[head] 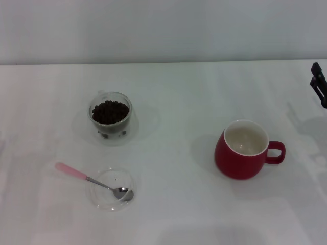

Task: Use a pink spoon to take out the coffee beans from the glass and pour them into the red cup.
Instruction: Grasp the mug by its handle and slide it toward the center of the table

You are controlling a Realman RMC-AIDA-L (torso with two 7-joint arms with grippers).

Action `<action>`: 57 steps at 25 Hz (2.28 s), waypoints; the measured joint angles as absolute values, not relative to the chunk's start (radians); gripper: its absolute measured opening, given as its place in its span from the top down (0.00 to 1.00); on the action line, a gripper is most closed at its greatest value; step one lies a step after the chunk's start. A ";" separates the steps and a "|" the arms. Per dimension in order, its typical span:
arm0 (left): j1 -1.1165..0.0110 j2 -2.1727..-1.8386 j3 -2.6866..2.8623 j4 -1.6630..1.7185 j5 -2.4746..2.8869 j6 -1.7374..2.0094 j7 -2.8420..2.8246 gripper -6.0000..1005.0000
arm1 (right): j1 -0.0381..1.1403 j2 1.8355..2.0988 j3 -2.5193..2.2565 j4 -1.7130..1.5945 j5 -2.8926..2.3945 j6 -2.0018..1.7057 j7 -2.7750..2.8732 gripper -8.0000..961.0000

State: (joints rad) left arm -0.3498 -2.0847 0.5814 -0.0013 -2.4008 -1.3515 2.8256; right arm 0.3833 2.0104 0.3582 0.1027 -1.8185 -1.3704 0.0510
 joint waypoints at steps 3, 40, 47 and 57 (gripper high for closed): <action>-0.350 -2.084 0.581 -0.002 -2.401 -1.351 2.826 0.14 | 0.371 2.007 0.342 0.103 -1.829 -1.371 0.053 0.22; -0.355 -2.081 0.574 0.032 -2.409 -1.340 2.826 0.14 | 0.184 2.004 -0.116 0.044 -1.841 -1.438 0.259 0.22; -0.364 -2.082 0.579 0.032 -2.403 -1.338 2.826 0.14 | 0.208 2.008 -0.110 0.050 -1.836 -1.360 0.254 0.22; -0.356 -2.083 0.580 0.025 -2.401 -1.344 2.826 0.14 | 0.225 2.011 -0.023 0.099 -1.828 -1.296 0.167 0.22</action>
